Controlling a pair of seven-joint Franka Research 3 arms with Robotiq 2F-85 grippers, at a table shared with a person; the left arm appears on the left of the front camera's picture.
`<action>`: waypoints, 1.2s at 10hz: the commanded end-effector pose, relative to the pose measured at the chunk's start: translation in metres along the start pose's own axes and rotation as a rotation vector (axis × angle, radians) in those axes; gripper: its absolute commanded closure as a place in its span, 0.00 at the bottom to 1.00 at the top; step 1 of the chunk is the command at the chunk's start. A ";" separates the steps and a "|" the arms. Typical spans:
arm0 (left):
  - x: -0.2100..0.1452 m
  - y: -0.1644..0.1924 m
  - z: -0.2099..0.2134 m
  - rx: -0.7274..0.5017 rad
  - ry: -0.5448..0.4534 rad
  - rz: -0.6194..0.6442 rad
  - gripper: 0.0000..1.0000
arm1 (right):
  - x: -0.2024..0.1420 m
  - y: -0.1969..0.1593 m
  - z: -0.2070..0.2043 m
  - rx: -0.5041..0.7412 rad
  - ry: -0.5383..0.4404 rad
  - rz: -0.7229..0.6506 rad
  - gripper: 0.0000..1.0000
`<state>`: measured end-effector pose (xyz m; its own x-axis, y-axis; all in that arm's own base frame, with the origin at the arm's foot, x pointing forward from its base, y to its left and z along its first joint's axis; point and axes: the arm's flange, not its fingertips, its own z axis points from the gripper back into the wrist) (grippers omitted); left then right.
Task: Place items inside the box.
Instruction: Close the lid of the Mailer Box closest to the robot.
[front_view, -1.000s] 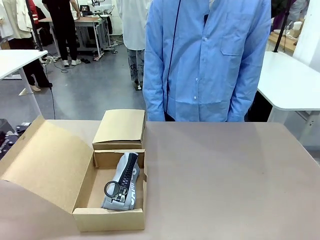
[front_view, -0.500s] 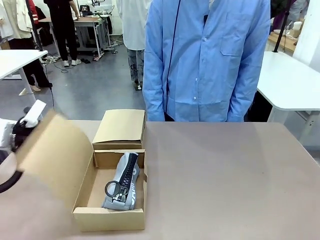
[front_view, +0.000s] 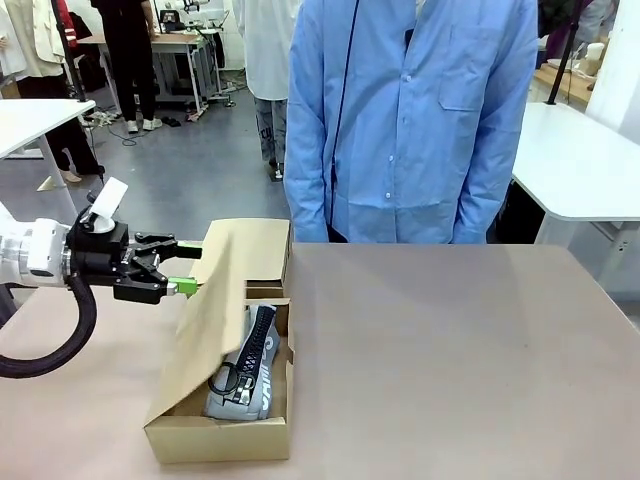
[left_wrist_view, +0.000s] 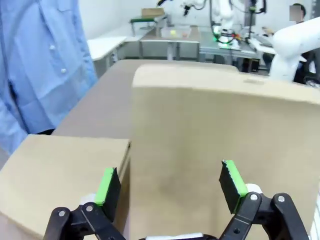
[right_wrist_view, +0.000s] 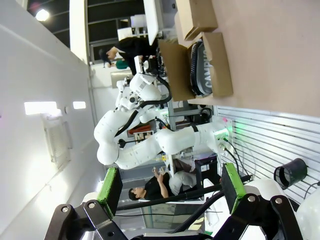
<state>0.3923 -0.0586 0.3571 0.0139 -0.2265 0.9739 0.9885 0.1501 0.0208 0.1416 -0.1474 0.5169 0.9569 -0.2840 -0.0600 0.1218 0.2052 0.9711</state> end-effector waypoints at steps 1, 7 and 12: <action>-0.012 -0.203 0.021 -0.081 0.018 0.007 0.00 | -0.002 0.002 0.002 0.016 0.001 0.028 0.00; 0.007 -0.028 0.001 0.044 -0.023 0.015 0.00 | -0.002 0.002 0.002 0.016 0.001 0.028 0.00; -0.013 -0.098 -0.017 -0.007 -0.027 0.065 0.00 | -0.002 0.002 0.002 0.016 0.001 0.028 0.00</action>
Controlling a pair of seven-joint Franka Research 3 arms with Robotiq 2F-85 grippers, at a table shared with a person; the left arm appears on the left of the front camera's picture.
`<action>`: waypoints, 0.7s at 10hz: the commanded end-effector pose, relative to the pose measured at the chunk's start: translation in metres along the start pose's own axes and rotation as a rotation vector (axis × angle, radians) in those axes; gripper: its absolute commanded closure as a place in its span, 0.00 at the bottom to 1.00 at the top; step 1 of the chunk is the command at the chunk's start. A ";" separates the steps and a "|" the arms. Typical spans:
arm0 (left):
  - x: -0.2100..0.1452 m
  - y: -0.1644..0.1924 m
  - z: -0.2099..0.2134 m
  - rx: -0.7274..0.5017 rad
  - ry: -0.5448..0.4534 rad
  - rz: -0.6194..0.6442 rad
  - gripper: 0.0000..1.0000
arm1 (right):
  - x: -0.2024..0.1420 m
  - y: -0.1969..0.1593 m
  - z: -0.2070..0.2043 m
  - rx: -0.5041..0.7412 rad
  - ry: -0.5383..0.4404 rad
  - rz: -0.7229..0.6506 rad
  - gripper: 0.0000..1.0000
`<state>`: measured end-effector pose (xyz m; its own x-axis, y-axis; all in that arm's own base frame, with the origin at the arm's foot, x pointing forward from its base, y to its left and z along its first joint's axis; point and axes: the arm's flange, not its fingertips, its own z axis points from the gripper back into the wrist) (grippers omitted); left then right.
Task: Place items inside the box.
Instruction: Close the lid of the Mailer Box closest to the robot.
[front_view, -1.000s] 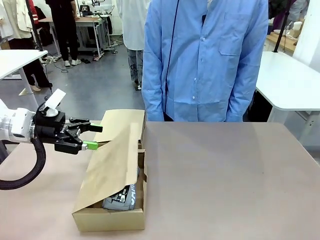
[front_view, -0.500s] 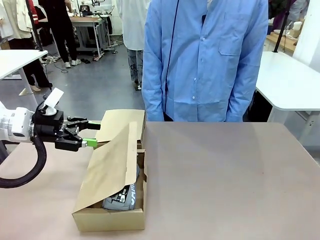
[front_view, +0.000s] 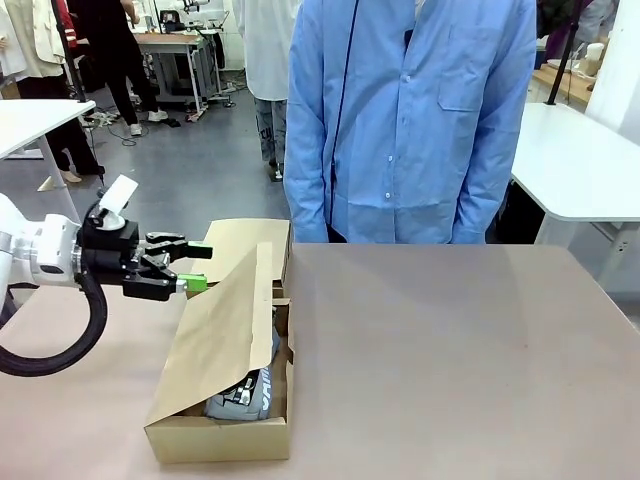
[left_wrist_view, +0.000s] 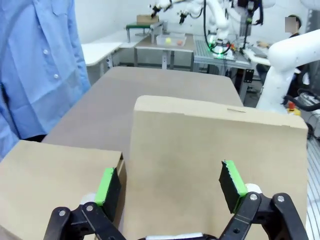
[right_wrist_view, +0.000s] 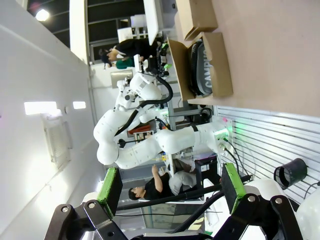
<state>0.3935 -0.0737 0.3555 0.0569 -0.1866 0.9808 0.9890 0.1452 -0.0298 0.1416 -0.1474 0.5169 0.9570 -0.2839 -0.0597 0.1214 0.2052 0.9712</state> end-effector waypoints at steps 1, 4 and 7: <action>-0.026 -0.105 -0.009 0.002 0.014 0.011 0.00 | -0.002 0.002 0.002 0.016 0.001 0.027 0.00; -0.037 -0.124 -0.016 -0.069 0.030 -0.037 0.00 | -0.002 0.002 0.002 0.016 0.001 0.027 0.00; -0.062 -0.137 -0.025 -0.136 0.145 -0.100 0.00 | -0.002 0.002 0.002 0.016 0.001 0.027 0.00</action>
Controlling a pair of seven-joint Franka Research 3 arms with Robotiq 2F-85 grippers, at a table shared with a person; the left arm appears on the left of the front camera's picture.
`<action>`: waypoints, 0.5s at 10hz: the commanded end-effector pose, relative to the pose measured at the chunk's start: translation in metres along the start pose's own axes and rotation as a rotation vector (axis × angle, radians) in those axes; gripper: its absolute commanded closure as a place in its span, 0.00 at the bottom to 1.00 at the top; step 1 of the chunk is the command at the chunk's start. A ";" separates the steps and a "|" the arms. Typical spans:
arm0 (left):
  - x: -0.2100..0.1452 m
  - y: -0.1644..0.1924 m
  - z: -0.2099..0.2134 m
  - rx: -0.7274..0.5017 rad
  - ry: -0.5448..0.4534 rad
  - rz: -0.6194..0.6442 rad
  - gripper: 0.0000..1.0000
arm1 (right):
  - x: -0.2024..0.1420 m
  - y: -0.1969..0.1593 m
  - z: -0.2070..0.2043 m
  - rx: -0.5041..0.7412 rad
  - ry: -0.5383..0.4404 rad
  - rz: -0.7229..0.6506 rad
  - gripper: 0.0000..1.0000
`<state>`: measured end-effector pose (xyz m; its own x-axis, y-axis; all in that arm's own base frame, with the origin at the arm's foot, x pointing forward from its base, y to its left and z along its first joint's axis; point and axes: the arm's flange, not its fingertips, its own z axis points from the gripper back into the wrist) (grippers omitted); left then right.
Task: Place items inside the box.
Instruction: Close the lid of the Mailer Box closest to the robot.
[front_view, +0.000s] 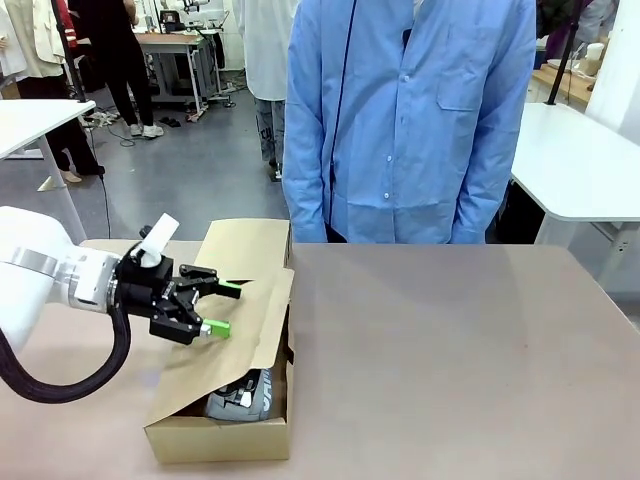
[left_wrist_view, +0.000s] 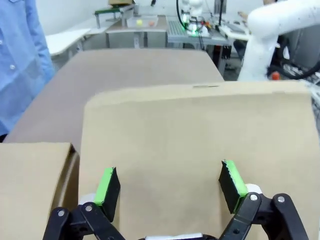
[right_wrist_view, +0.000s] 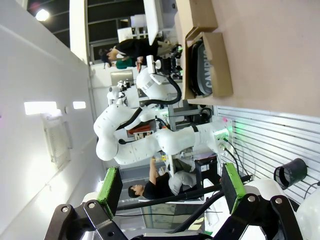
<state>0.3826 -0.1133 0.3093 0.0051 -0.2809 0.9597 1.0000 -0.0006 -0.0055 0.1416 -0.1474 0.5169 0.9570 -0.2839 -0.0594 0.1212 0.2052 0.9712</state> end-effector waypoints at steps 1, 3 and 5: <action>-0.022 -0.127 0.000 0.004 0.078 -0.044 0.00 | -0.002 0.002 0.002 0.016 0.001 0.027 0.00; -0.028 -0.126 -0.001 0.028 0.121 -0.114 0.00 | -0.002 0.002 0.002 0.016 0.001 0.027 0.00; -0.025 -0.122 0.003 0.053 0.104 -0.104 0.00 | -0.002 0.002 0.002 0.016 0.001 0.027 0.00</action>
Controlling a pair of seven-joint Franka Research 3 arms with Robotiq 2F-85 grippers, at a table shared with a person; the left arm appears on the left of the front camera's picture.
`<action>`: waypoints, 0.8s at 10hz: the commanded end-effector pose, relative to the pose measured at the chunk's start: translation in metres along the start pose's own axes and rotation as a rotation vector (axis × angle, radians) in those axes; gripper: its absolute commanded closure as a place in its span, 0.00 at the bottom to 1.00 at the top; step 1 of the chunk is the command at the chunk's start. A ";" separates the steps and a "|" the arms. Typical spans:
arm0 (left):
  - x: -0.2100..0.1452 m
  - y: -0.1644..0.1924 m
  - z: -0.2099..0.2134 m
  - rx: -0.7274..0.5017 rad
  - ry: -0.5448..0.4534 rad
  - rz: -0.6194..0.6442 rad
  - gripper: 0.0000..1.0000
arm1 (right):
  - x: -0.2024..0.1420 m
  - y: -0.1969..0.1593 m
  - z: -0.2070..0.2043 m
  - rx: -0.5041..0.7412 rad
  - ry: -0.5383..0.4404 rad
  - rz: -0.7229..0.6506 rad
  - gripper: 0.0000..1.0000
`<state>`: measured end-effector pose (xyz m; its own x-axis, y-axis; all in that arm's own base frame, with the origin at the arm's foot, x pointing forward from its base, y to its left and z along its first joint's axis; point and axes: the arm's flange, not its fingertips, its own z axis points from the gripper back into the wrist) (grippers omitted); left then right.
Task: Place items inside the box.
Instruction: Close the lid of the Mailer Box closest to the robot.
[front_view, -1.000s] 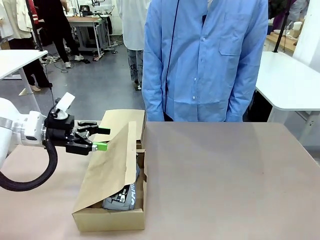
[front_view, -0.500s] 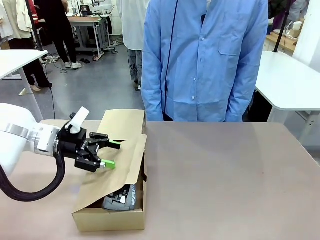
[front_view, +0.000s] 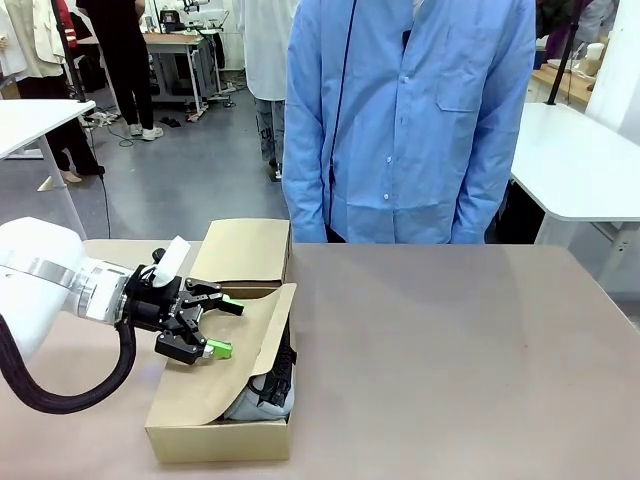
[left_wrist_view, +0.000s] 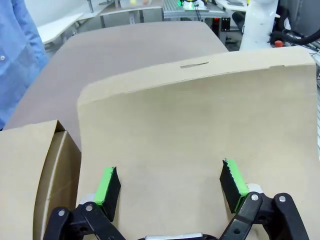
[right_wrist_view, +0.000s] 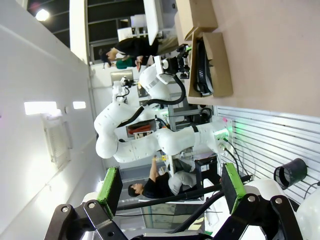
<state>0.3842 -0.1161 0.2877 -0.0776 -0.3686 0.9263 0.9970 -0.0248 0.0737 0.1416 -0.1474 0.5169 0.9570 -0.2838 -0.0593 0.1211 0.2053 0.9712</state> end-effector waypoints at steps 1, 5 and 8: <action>0.010 -0.119 0.015 0.072 -0.017 0.000 0.00 | -0.002 0.002 0.002 0.016 0.001 0.027 0.00; 0.056 -0.096 0.044 0.220 -0.207 0.199 0.00 | -0.002 0.002 0.002 0.016 0.001 0.027 0.00; 0.083 -0.081 0.078 0.310 -0.304 0.400 0.00 | -0.002 0.002 0.002 0.016 0.001 0.027 0.00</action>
<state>0.4032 -0.0829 0.3852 0.2150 -0.0815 0.9732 0.9425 0.2785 -0.1849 0.1416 -0.1474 0.5169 0.9571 -0.2836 -0.0592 0.1209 0.2051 0.9712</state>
